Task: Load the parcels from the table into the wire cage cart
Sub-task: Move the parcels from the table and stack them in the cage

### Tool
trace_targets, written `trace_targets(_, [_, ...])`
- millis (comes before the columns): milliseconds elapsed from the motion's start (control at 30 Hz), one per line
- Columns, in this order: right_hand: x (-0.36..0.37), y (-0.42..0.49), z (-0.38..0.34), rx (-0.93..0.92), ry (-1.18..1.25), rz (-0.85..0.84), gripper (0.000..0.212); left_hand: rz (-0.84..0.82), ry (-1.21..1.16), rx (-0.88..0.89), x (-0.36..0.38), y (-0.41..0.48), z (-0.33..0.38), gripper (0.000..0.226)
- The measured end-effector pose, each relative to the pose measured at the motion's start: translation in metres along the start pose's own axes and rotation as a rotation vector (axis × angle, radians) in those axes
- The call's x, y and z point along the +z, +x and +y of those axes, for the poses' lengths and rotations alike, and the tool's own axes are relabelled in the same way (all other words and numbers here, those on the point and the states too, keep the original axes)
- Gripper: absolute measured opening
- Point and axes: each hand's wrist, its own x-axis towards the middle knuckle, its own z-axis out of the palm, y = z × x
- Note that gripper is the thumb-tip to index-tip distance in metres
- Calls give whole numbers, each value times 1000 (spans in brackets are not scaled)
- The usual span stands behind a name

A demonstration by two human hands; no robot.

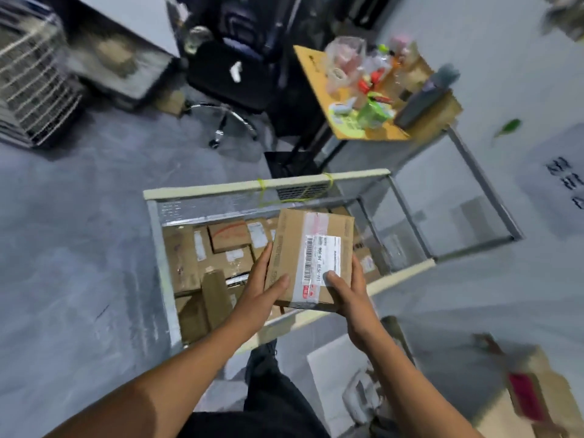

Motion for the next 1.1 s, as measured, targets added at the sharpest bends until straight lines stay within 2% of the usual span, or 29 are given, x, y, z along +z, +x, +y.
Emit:
trace_targets(267, [15,146,25,138,-14,-353,76,353,64,-95,-13,55,-25,72])
trace_targets(333, [17,186,42,171,-32,-418,76,381,142,-120,-12,67,-36,74])
trace_targets(433, [21,234,72,245,-94,-497,97,468,312,-166,-16,96,-64,80])
trace_targets(467, [22,249,83,243,-110,-499,100,481,344,-165,-19,110,-76,81])
trace_targets(567, [23,291,114,265,-87,-509,85,476,344,-221,-27,150,-109,82])
trace_targets(633, [26,315,145,270,-87,-499,84,510,379,-267,-34,171,-132,79])
trace_targets(733, [40,340,199,272,-83,-486,72,569,700,-289,-61,201,-180,86])
trace_targets(867, [57,362,276,258,-102,-499,61,596,843,-349,-106,225,-246,89])
trace_targets(967, [70,379,321,255,-134,-456,59,518,1042,-361,-135,240,-288,92])
trace_targets(1100, [87,404,368,240,-150,-447,66,408,1299,-358,-159,250,-324,88])
